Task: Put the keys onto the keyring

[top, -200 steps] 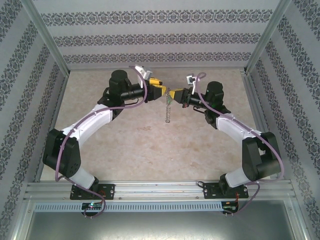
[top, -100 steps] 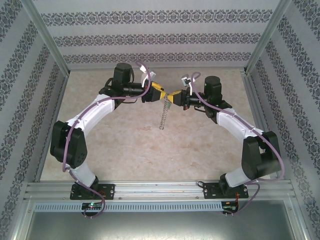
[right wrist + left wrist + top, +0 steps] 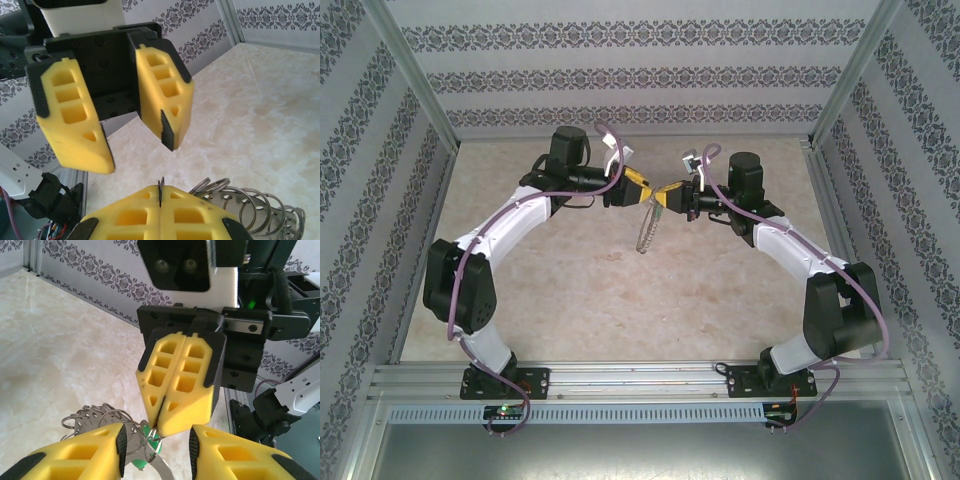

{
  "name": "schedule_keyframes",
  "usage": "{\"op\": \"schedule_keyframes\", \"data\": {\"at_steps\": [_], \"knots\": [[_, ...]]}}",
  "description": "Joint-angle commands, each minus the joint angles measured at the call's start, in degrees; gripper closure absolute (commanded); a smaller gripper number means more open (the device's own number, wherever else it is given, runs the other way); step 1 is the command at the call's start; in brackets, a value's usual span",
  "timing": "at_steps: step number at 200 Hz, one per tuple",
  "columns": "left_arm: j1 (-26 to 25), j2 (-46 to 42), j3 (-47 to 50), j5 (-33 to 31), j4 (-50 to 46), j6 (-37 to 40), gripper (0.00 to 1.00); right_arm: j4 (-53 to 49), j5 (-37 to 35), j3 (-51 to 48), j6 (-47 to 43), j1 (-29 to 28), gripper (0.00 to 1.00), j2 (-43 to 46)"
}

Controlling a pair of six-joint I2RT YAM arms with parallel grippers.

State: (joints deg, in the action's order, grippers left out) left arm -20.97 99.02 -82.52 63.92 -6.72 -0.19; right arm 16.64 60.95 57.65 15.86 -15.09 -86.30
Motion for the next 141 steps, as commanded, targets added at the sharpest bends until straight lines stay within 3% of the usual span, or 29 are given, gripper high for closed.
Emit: {"op": "schedule_keyframes", "data": {"at_steps": [1,81,141], "knots": [[0.46,1.24,-0.55,1.55,-0.14,0.54,0.61,2.33,1.94,2.11,-0.85,0.67,1.0,1.27],[0.4,3.21,-0.93,3.89,1.25,-0.63,0.61,2.87,1.59,2.2,-0.51,0.66,1.0,1.18],[-0.39,3.81,-0.49,5.94,2.93,-1.37,0.68,3.08,1.41,2.51,-0.21,0.57,1.0,0.63]]}}
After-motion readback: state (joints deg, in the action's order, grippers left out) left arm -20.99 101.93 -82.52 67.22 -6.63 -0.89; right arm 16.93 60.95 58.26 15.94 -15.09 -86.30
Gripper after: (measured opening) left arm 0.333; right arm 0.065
